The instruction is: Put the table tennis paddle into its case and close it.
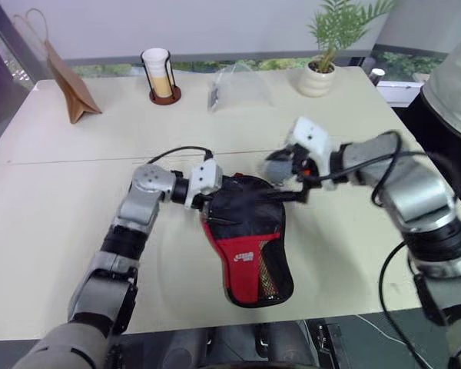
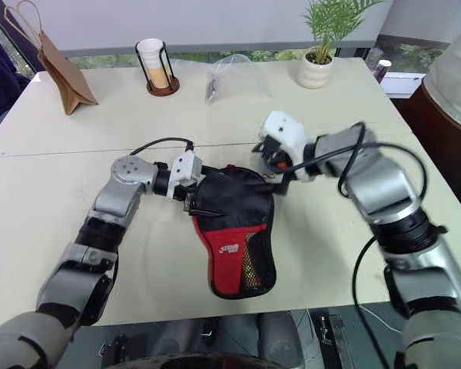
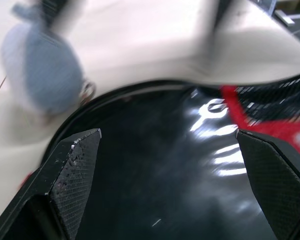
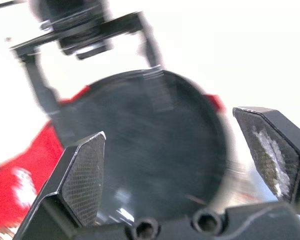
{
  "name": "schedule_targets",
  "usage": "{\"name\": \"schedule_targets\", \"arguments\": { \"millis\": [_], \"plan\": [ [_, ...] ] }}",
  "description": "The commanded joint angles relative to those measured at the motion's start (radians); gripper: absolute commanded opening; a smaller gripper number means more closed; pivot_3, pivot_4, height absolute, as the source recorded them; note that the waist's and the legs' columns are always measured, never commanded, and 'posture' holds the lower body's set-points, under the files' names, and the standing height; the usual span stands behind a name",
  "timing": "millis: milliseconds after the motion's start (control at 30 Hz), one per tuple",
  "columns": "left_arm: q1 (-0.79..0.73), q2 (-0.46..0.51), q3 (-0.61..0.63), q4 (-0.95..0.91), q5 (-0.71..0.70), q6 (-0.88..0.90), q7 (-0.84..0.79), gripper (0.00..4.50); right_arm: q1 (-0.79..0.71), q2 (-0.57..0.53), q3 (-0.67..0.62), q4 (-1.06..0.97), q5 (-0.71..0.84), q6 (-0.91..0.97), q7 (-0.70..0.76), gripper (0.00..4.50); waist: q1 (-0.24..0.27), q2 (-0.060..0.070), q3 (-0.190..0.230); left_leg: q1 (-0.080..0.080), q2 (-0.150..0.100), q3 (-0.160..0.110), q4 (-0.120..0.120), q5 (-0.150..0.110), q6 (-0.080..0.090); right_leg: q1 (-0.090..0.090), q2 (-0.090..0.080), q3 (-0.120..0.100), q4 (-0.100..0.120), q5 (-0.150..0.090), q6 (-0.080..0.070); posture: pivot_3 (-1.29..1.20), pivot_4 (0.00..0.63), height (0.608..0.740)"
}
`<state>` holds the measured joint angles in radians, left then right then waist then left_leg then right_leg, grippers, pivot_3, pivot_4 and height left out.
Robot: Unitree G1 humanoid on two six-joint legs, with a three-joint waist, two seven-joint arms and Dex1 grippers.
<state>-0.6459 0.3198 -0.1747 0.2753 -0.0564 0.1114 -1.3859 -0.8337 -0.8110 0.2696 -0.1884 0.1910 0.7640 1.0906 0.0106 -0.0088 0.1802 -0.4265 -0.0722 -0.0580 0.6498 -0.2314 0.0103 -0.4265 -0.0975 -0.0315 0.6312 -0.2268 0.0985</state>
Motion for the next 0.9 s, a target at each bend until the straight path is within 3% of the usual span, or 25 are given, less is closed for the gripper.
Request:
{"name": "schedule_targets", "arguments": {
  "millis": [33,400,600,867,900],
  "plan": [
    [0.02,0.008,-0.031,-0.095,-0.021,0.038,0.04,4.46,-0.051,-0.035,0.033,0.117,-0.07,-0.171,0.064,4.5,-0.001,0.0,0.0,0.0,0.0,0.0,0.0,0.0,0.0,0.0,0.0,0.0,0.0,0.0,0.0,0.0,0.15,0.734],
    [0.09,0.047,-0.128,-0.105,0.04,0.039,0.163,4.46,-0.275,0.085,0.163,0.839,-0.318,-0.751,0.14,4.5,-0.022,0.001,0.0,0.001,0.0,0.001,-0.001,0.0,-0.001,-0.001,0.001,0.0,0.001,0.0,0.0,0.0,0.15,0.734],
    [0.099,0.055,-0.151,-0.086,0.049,0.036,0.201,4.46,-0.378,0.179,0.166,1.106,-0.39,-0.891,0.125,4.5,-0.022,0.001,0.0,0.001,0.0,0.001,-0.001,0.001,-0.001,0.0,0.001,0.001,0.001,0.0,0.0,0.0,0.15,0.734],
    [0.112,0.058,-0.174,-0.082,0.058,0.041,0.237,4.46,-0.432,0.241,0.155,1.274,-0.445,-0.954,0.121,4.5,-0.023,0.003,-0.001,0.002,0.0,0.001,-0.001,0.001,-0.002,0.0,0.0,0.001,0.002,0.0,-0.001,0.0,0.15,0.734],
    [0.112,0.059,-0.179,-0.081,0.061,0.043,0.241,4.49,-0.436,0.245,0.156,1.291,-0.453,-0.962,0.114,4.24,-0.023,0.003,-0.001,0.002,0.0,0.001,-0.001,0.001,-0.002,0.0,0.001,0.001,0.002,0.0,-0.001,0.0,0.15,0.734]
  ]
}}
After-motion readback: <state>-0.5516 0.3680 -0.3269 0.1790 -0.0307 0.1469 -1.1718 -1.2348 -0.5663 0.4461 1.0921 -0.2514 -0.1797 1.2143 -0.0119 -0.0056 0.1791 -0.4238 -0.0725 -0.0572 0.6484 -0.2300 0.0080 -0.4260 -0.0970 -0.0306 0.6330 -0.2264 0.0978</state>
